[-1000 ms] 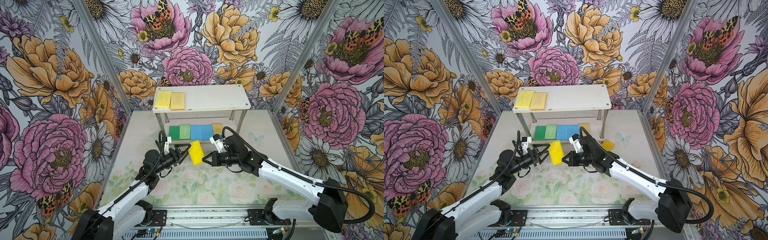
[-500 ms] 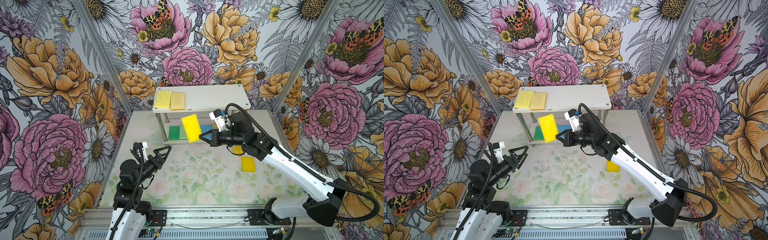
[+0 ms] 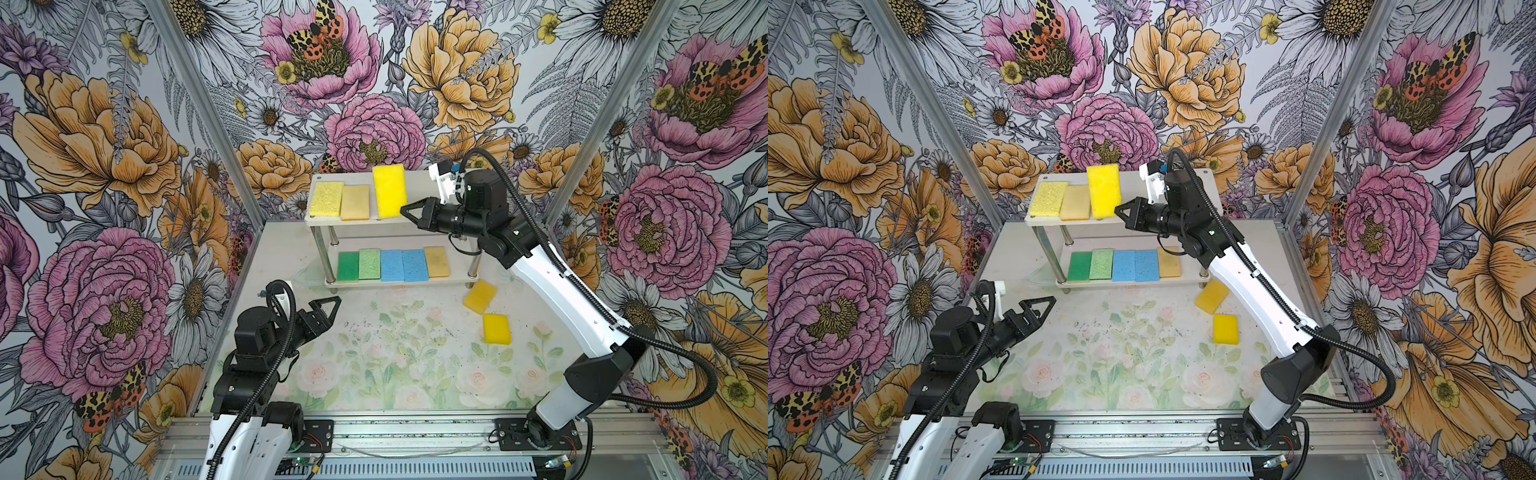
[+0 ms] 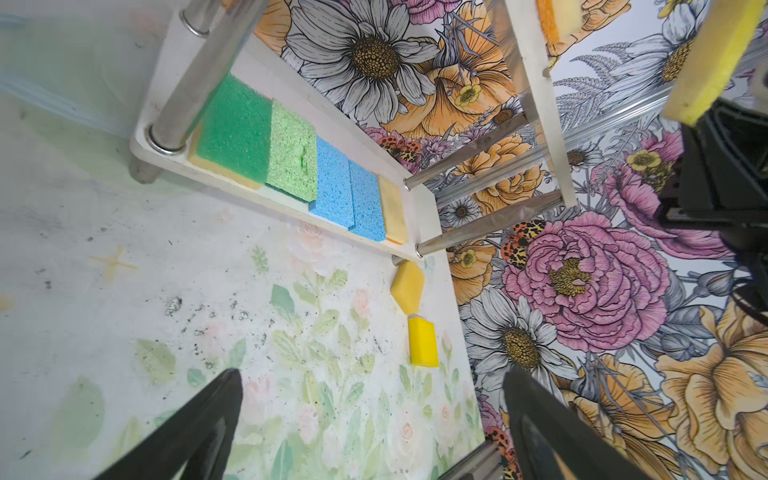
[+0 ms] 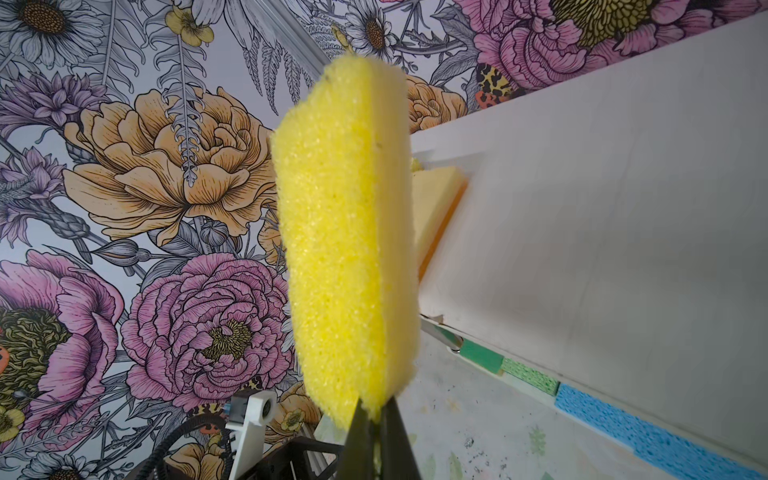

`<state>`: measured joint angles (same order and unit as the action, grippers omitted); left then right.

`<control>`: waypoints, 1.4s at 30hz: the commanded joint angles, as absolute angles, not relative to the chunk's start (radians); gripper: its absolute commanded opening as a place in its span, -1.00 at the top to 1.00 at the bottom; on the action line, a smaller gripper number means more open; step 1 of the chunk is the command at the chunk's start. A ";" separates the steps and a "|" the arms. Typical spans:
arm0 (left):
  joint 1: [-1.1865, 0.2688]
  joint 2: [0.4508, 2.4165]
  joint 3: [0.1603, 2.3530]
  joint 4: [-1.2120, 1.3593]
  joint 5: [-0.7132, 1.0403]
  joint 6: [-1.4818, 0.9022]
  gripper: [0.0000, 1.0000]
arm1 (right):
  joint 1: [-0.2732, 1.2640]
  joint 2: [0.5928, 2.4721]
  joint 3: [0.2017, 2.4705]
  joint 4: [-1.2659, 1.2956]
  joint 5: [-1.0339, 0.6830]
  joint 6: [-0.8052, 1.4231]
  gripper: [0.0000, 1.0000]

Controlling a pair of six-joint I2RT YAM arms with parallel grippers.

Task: Place and organize the cleaning sponges onto the shelf
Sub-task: 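Carry the yellow foam sponge up to the upper shelf tier while the left arm withdraws, then lower the yellow foam sponge beside the beige sponge on the upper tier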

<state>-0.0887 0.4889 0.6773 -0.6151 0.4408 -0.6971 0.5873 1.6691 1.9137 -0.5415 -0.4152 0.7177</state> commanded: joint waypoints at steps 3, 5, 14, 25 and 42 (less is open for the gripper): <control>-0.091 0.522 0.718 -0.724 0.348 -0.535 -0.98 | 0.575 1.739 1.997 -0.551 -0.433 0.752 0.96; -0.088 0.526 0.713 -0.729 0.337 -0.525 -0.98 | 0.574 1.748 2.002 -0.551 -0.427 0.755 0.95; -0.083 0.542 0.709 -0.728 0.344 -0.520 -0.98 | 0.572 1.776 1.998 -0.549 -0.416 0.766 0.95; -0.084 0.540 0.707 -0.728 0.342 -0.523 -0.97 | 0.561 1.804 1.999 -0.549 -0.392 0.770 0.95; -0.084 0.545 0.707 -0.728 0.343 -0.522 -0.97 | 0.545 1.842 2.041 -0.548 -0.385 0.782 0.61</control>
